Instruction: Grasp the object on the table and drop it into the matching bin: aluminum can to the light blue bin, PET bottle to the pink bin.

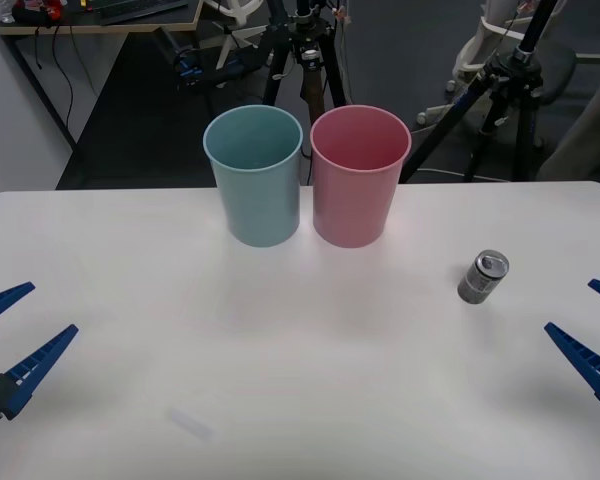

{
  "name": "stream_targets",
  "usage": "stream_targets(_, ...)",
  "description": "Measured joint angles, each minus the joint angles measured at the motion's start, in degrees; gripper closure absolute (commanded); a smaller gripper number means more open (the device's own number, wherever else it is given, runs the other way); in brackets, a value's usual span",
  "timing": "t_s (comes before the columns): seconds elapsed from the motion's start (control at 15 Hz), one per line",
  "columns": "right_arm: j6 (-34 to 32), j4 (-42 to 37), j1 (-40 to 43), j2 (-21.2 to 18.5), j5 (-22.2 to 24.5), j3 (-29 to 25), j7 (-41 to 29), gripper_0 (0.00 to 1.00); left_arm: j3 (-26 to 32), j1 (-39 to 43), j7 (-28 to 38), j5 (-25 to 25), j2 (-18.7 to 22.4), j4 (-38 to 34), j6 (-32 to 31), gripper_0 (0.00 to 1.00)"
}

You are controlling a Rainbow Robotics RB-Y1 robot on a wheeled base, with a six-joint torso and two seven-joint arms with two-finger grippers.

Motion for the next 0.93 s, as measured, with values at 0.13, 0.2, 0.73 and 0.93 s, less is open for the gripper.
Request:
stream_targets(0.13, 0.04, 0.17, 0.15, 0.45, 0.33, 0.11, -0.03, 0.0, 0.0, 0.0, 0.0, 0.0, 0.0, 0.0, 0.0, 0.0)
stream_targets(0.2, 0.16, 0.33, 0.46, 1.2, 1.15, 0.3, -0.15, 0.0, 0.01, 0.0, 0.0, 0.0, 0.0, 0.0, 0.0, 0.0)
stream_targets(0.73, 10.52, -1.5, 3.19, 0.07, 3.78, 2.85, 1.83, 0.0, 0.01, 0.0, 0.0, 0.0, 0.0, 0.0, 0.0, 0.0)
stream_targets(0.93, 16.64, -1.43, 4.01, 0.16, 4.16, 4.56, 7.22, 0.0, 0.01, 0.0, 0.0, 0.0, 0.0, 0.0, 0.0, 0.0)
